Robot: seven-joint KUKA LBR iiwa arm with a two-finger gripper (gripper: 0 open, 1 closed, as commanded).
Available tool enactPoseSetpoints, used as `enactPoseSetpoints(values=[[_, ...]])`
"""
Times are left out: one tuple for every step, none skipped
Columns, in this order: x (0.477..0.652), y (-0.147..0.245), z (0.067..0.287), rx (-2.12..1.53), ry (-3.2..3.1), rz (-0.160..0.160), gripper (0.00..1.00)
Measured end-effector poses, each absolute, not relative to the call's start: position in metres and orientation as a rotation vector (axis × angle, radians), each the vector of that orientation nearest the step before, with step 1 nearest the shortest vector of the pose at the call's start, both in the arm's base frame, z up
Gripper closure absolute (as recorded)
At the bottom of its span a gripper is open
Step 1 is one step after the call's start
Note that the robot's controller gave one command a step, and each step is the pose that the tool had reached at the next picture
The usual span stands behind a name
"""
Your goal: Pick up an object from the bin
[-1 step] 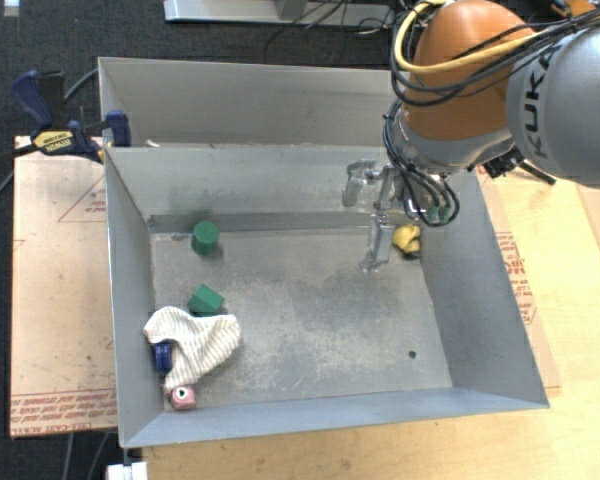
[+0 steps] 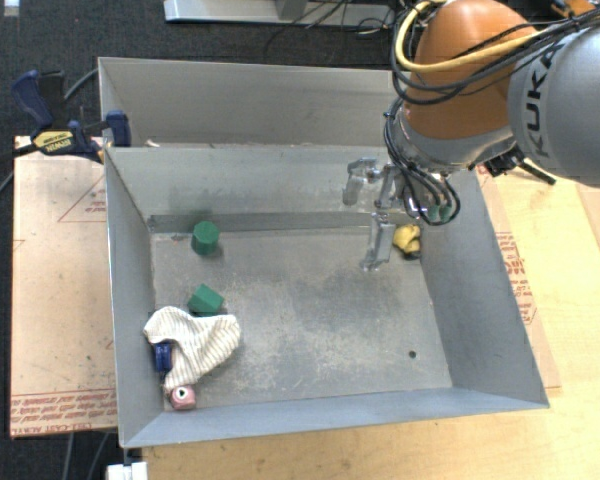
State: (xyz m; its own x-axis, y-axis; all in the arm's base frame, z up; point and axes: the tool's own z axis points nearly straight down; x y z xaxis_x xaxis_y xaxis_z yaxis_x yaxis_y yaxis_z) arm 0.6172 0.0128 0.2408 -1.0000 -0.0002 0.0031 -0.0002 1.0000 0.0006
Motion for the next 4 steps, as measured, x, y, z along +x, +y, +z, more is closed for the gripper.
enactPoseSetpoints(values=[[0.618,0.013,0.244,-0.006,-3.139,-0.001,0.00],[0.632,0.025,0.280,0.328,-3.128,-0.002,0.00],[0.578,0.018,0.198,0.392,-3.119,-0.003,0.00],[0.564,0.002,0.221,0.316,-3.127,-0.003,0.00]])
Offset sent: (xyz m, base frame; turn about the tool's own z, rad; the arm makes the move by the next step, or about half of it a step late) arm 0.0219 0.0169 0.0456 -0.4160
